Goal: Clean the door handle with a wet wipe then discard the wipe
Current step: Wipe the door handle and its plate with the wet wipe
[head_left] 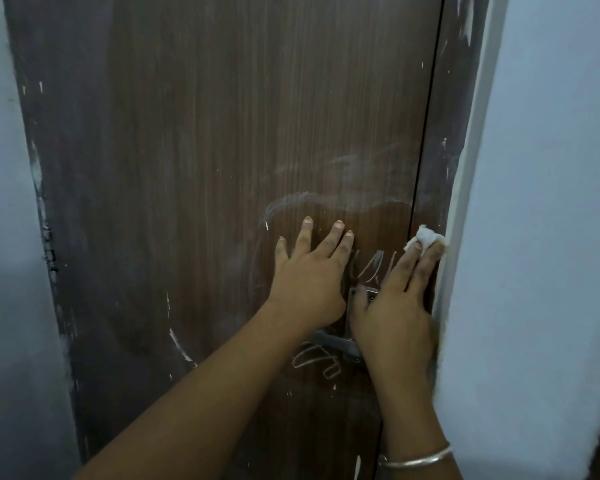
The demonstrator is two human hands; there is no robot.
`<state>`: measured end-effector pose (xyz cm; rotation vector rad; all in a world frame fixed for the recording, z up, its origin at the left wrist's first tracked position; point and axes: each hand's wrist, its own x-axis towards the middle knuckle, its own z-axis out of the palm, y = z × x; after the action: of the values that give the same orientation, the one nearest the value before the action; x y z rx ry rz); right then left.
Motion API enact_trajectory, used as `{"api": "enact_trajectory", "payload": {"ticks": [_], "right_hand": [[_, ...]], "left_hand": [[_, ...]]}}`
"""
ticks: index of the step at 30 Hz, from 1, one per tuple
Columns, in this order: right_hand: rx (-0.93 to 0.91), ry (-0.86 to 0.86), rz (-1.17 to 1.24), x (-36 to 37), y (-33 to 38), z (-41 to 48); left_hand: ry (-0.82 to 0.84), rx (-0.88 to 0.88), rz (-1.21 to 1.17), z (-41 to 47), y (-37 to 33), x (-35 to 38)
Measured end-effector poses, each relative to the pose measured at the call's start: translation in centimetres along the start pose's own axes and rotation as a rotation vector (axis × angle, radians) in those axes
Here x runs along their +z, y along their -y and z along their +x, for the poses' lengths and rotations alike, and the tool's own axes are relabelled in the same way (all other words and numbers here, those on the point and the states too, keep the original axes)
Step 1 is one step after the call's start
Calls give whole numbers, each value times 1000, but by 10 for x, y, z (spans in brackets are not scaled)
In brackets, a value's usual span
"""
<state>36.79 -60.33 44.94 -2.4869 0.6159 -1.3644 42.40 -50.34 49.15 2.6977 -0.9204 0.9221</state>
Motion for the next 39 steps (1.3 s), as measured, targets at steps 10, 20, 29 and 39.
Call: {"api": "enact_trajectory", "payload": {"ticks": [10,20,29,39], "right_hand": [[-7,-28,126,6,-7,-12],[-36,-29,301,12,-10,-8],[-79,-12,178,12,-14,-14],[-135,100,87,13,-3,-15]], "left_hand": [[28,-6,-25,-2,-1,-1],[43,9,-38,-3,2,-3],[52,3,-65,-1,1,-3],[109,18,-71,-3,6,-7]]}}
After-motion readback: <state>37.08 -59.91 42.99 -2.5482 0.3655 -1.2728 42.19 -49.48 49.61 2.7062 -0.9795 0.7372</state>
